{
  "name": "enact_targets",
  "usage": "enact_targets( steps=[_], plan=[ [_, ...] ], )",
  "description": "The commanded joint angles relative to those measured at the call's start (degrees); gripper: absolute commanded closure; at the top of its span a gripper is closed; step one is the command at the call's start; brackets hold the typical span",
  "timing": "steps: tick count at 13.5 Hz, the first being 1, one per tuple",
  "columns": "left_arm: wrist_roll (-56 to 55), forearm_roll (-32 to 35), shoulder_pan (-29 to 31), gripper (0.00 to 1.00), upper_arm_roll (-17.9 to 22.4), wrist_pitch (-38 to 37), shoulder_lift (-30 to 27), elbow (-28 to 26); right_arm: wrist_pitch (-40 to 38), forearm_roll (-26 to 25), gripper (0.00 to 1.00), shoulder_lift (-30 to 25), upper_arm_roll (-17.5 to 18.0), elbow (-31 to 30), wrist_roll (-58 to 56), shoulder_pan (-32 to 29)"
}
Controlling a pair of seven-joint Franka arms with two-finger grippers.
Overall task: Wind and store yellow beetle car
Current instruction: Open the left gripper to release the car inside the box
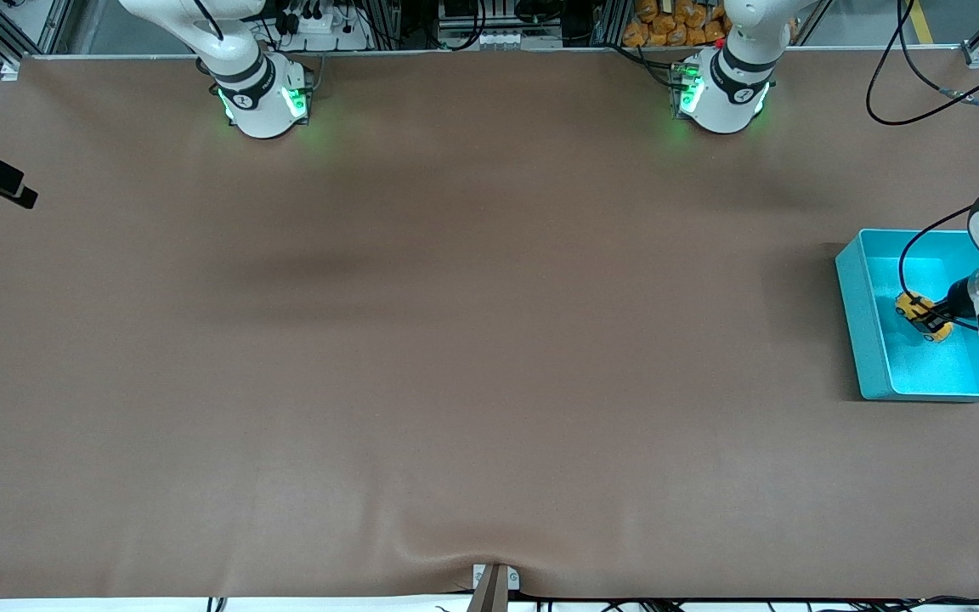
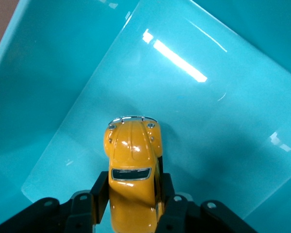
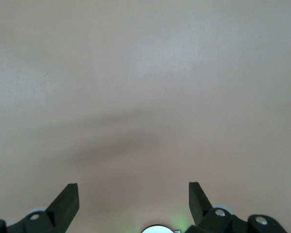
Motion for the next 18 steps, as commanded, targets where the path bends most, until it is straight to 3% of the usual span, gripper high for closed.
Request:
enact_targets(
  steps=[1,3,7,9,15,18],
  plan=[
    [0.4,1.5,0.8,0.53,-0.7,1.3,0.7,0.6,-0.1,0.4,0.00,0.2,0.5,0.5,0.9,-0.6],
    [0.4,1.5,0.9,0.35,-0.7,1.8,1.0,0.7,-0.1,0.4,0.00,0.2,0.5,0.5,0.9,-0.6],
    [0.3,1.5,0.9,0.19,-0.7,2.3,0.7,0.7,-0.1,0.4,0.00,0.2,0.5,0.5,0.9,-0.7],
    [0.2,1.6,0.7,0.01,-0.7,2.2,-0.7,1.0,-0.1,0.4,0.00,0.2,0.5,0.5,0.9,-0.7],
    [1.4,1.6,-2.6,0.00,-1.2,-3.4,-9.1,2.1,-0.2,0.4,0.00,0.2,0.5,0.5,0.9,-0.7],
    [11.4,0.9,-6.0,0.00,-1.4,-17.1,-13.9,7.9,-0.2,0.4,0.00,0.2,0.5,0.5,0.9,-0.7]
  ],
)
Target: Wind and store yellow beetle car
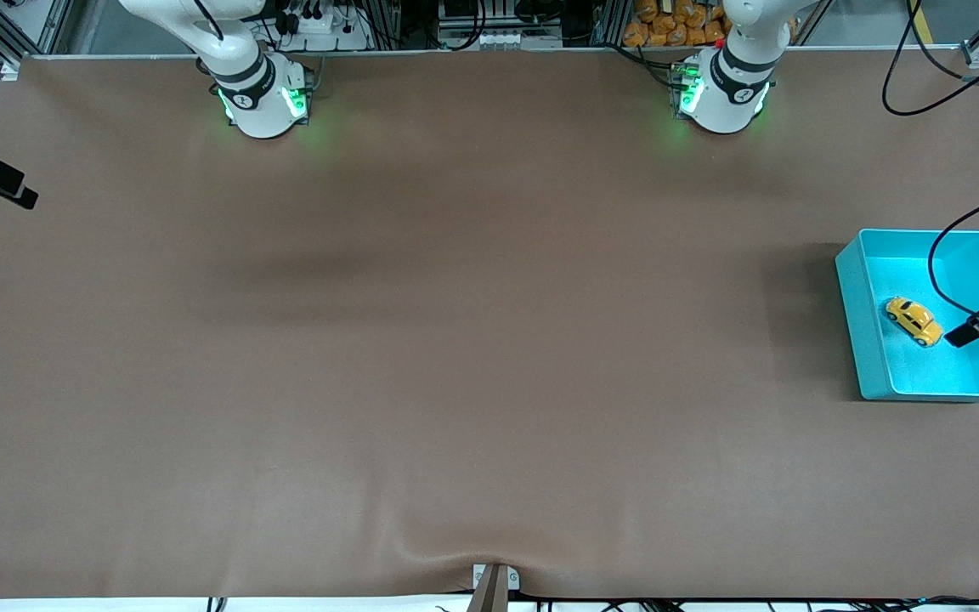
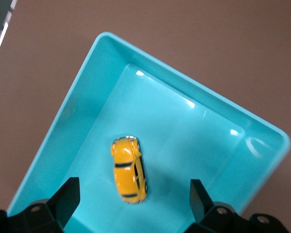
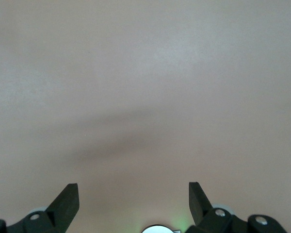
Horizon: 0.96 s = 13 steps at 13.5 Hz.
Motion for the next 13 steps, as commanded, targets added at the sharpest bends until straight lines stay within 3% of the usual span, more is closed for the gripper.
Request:
enact_targets(
  steps=[1,3,5,9,13],
  plan=[
    [8.6,0.3,-2.6,0.00,-1.1,-14.0,-4.9,6.7,-0.2,0.4,0.00,0.1,0.5,0.5,0.9,-0.7],
    [12.4,0.2,-2.9,0.00,-5.2,-26.1,-6.0,14.7,-0.3,0.4,0.00,0.1,0.5,0.5,0.9,-0.7],
    [12.6,-2.4,-2.9,0.00,-9.9,-32.2,-7.9,18.9,-0.4,0.4,0.00,0.1,0.5,0.5,0.9,-0.6],
    [12.4,-8.4,-3.2,0.00,-15.1,-36.7,-13.2,19.2,-0.5,0.4,0.00,0.1,0.5,0.5,0.9,-0.6],
    [11.3,-8.5,-10.6,0.00,-15.0,-40.5,-15.2,22.0,-0.5,0.3,0.00,0.1,0.5,0.5,0.9,-0.7]
  ],
)
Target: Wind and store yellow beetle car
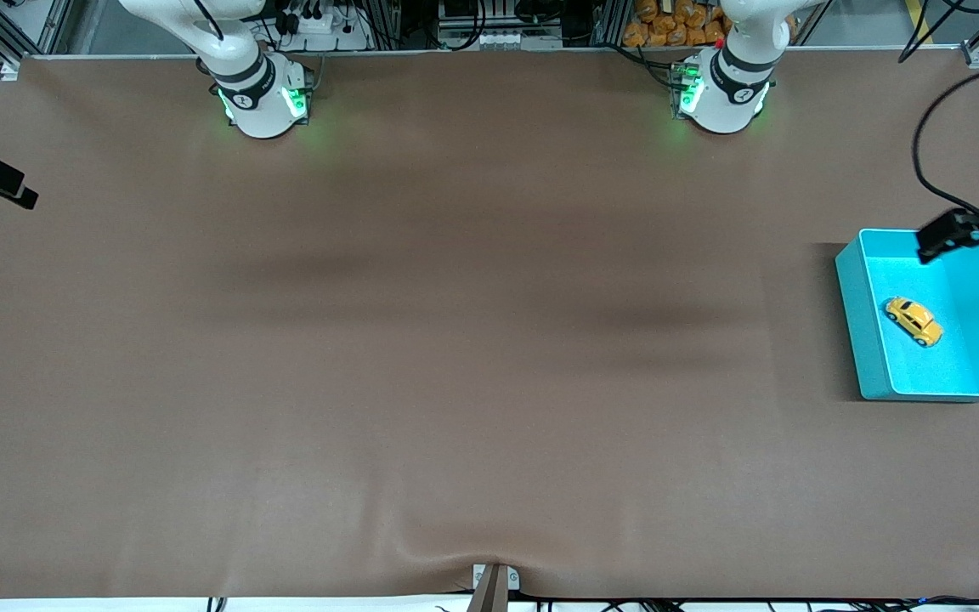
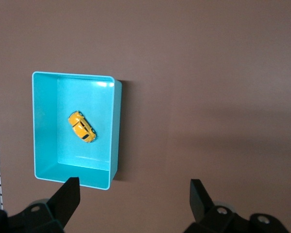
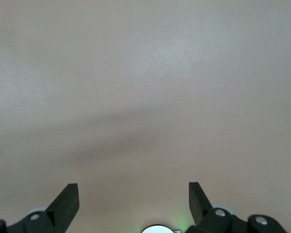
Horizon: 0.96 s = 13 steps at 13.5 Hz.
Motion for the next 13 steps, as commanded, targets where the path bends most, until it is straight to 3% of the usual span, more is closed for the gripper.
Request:
enact_targets(
  steps=[1,5,8,11,13],
  plan=[
    [-0.9,-1.0,-3.8,0.00,0.3,-4.2,-1.0,2.8,-0.5,0.3,0.00,0.0,0.4,0.5,0.9,-0.7],
    [-6.5,-11.0,-4.4,0.00,0.1,-4.6,-1.1,3.1,-0.5,0.3,0.00,0.1,0.4,0.5,0.9,-0.7],
    [0.5,-10.8,-5.3,0.00,0.6,-5.6,-2.3,4.3,-0.5,0.3,0.00,0.1,0.4,0.5,0.9,-0.7],
    [0.8,-9.2,-9.9,0.00,5.8,-7.4,-3.8,4.2,-0.5,0.3,0.00,0.1,0.4,0.5,0.9,-0.7],
    [0.8,-9.0,-12.1,0.00,6.8,-9.8,-3.2,3.5,-0.5,0.3,0.00,0.1,0.4,0.5,0.9,-0.7]
  ],
)
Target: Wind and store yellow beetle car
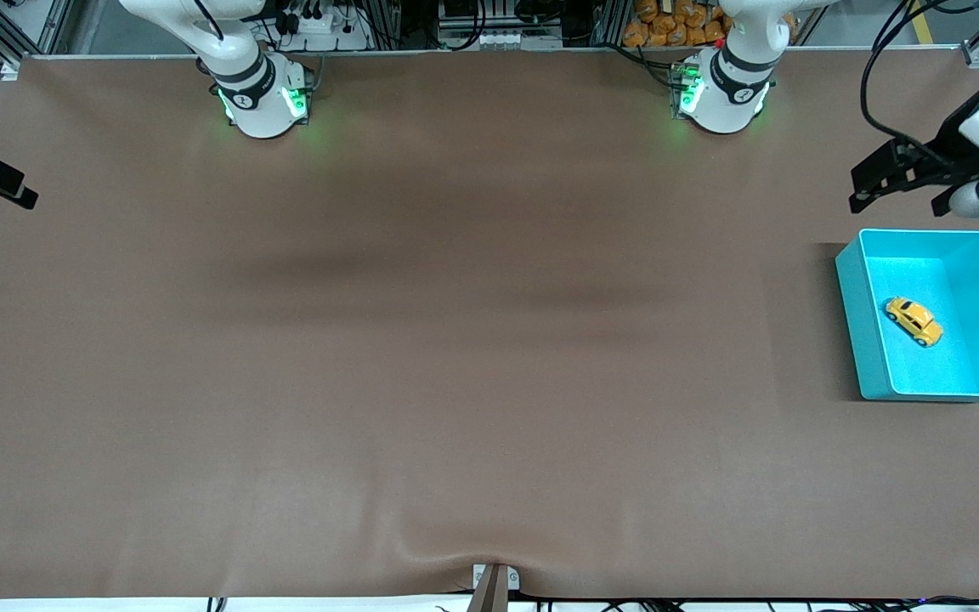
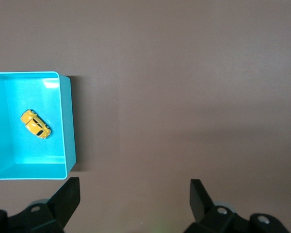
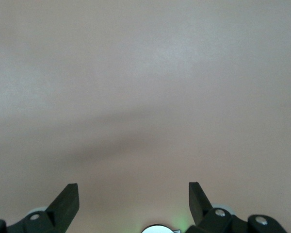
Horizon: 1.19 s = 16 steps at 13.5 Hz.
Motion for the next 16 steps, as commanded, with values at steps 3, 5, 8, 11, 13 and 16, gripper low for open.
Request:
enact_targets(
  steps=[3,5,8,11,13,16],
  plan=[
    [0.7,0.6,-2.7,0.00,1.7,-3.1,0.0,-0.4,-0.5,0.3,0.00,0.1,0.4,0.5,0.9,-0.7],
    [0.7,1.5,-2.8,0.00,1.8,-3.1,0.0,-0.4,-0.5,0.3,0.00,0.1,0.4,0.5,0.9,-0.7],
    [1.1,3.9,-4.2,0.00,1.8,-3.1,0.0,-0.5,-0.5,0.3,0.00,0.1,0.5,0.5,0.9,-0.7],
    [1.2,3.7,-4.1,0.00,1.7,-3.1,0.0,-0.4,-0.5,0.3,0.00,0.1,0.5,0.5,0.9,-0.7],
    [2.0,3.2,-4.0,0.00,1.8,-3.2,-0.1,-0.3,-0.5,0.3,0.00,0.0,0.5,0.5,0.9,-0.7],
    [3.6,3.1,-3.9,0.00,1.8,-3.8,-0.5,-0.2,-0.6,0.3,0.00,0.0,0.5,0.5,0.9,-0.7]
  ],
)
